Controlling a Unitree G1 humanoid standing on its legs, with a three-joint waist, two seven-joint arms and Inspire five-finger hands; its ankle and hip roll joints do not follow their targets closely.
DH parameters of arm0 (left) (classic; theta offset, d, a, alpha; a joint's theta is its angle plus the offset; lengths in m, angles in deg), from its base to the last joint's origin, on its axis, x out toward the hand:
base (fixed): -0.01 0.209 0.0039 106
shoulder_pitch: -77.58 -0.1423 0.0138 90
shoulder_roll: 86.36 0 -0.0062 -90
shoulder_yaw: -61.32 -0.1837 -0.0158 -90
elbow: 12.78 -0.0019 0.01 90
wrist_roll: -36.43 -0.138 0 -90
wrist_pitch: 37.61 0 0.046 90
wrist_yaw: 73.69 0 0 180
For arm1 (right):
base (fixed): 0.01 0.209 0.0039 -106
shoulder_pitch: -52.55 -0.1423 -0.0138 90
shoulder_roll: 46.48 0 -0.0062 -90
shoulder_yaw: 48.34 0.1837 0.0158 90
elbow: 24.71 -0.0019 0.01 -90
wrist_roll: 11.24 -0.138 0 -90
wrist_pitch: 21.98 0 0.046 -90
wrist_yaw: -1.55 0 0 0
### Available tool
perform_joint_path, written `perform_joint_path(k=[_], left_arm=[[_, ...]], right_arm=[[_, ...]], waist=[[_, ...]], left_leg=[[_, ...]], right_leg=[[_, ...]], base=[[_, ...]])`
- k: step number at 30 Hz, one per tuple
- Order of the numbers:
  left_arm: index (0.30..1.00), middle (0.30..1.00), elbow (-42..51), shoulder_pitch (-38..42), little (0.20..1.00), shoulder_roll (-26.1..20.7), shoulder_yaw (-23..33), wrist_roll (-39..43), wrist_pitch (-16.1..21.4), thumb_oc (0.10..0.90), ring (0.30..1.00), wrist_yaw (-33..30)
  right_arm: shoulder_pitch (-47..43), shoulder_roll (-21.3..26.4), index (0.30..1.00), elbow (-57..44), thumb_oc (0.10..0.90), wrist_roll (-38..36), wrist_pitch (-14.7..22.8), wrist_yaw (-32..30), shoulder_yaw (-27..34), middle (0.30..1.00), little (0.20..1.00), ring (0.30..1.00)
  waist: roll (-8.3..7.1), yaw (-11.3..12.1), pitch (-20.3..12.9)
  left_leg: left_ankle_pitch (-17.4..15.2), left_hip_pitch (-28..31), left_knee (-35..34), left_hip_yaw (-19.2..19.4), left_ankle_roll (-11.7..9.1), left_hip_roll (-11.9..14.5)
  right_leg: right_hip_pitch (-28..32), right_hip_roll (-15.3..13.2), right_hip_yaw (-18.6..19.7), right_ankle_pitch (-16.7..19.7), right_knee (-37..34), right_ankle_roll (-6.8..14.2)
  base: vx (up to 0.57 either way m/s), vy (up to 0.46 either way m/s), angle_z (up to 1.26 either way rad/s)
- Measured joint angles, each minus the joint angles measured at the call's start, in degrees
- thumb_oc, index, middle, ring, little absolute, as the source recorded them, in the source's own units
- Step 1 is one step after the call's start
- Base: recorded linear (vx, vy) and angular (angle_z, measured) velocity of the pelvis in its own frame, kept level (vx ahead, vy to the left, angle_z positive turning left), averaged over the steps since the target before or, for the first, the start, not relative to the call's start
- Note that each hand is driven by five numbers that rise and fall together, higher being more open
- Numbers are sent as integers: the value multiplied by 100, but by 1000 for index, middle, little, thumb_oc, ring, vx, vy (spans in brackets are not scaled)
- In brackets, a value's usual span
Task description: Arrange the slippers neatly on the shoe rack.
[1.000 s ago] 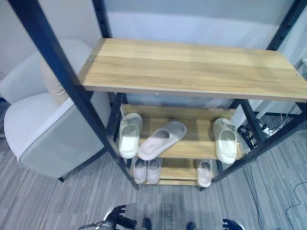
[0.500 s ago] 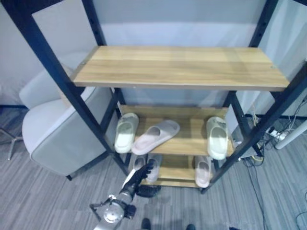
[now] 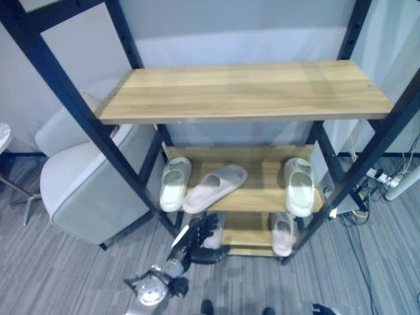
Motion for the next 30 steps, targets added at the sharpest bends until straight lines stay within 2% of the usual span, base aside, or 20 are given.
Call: perform_joint_path(k=[3, 8, 13, 16, 21, 30], left_arm=[[900, 900, 87, 178, 900, 37, -48, -1, 6, 800, 900, -67], [900, 900, 118, 601, 900, 41, -65, -67, 19, 800, 900, -534], [900, 900, 169, 1153, 900, -118, -31, -785, 76, 800, 900, -1021], [900, 900, 181, 1571, 900, -437, 24, -1289, 129, 800, 900, -1257], [900, 900, 206, 2125, 900, -800, 102, -2024, 230, 800, 900, -1476], [900, 900, -21, 2610, 900, -1601, -24, -3215, 286, 800, 900, -1549]], right_arm=[[-10, -6, 900, -4, 800, 0, 7, -28, -44, 900, 900, 900], [5, -34, 900, 3, 800, -1, 18, -89, -59, 900, 900, 900], [45, -34, 900, 13, 800, -1, 24, -133, -68, 900, 900, 900], [39, -33, 900, 9, 800, 0, 66, -147, -121, 900, 900, 900], [44, -40, 900, 7, 800, 1, 75, -116, -234, 900, 900, 900], [110, -32, 900, -8, 800, 8, 80, 35, -327, 900, 900, 900]], waist=[[-9, -56, -1], [-36, -175, -3], [-70, -216, -8], [-90, -323, -12], [-131, -327, -28], [-235, -411, -127]], left_leg=[[-4, 18, 16, 8, 6, -2], [-37, 110, 11, 31, -1, 2], [-36, 110, 15, 43, 4, -7], [-41, 123, 13, 62, 13, -30], [-70, 188, -6, 191, 28, -56], [-100, 136, -13, 252, 19, -57]], right_leg=[[8, -2, 11, 0, 0, 1], [93, -3, 35, -20, 0, 7], [78, -9, 55, -11, 0, 6], [83, -26, 78, -7, 0, 11], [85, -55, 191, 11, 1, 36], [-4, -57, 243, 32, 1, 25]], base=[[13, -3, 0], [35, -2, -2], [27, 24, -1], [19, 18, -3], [31, 35, -12], [23, 24, -3]])
